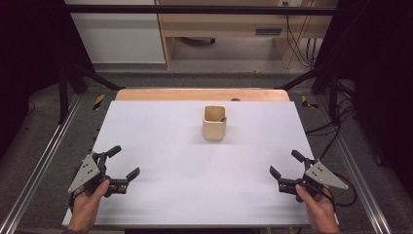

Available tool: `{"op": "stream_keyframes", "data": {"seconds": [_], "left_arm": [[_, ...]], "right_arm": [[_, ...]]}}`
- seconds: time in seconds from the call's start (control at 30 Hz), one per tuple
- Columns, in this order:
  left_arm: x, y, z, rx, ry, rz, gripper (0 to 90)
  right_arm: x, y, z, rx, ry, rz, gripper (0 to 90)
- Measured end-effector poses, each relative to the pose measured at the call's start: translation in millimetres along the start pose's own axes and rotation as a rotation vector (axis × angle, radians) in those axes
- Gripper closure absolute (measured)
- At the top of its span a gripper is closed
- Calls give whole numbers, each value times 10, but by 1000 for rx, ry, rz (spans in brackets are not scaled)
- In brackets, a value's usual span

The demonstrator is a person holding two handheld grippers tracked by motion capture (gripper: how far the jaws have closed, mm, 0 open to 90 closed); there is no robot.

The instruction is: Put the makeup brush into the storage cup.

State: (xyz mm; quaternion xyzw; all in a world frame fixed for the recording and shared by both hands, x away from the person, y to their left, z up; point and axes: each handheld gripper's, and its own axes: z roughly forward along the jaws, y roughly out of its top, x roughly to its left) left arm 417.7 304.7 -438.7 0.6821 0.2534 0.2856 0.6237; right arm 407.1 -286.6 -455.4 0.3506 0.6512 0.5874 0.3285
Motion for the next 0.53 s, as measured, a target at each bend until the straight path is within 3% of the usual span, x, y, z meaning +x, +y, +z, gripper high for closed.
{"op": "stream_keyframes", "data": {"seconds": [0.53], "left_arm": [[-28,7,-60,-22,-7,-3,0]], "right_arm": [[9,-73,-28,-1,26,-5,28]]}}
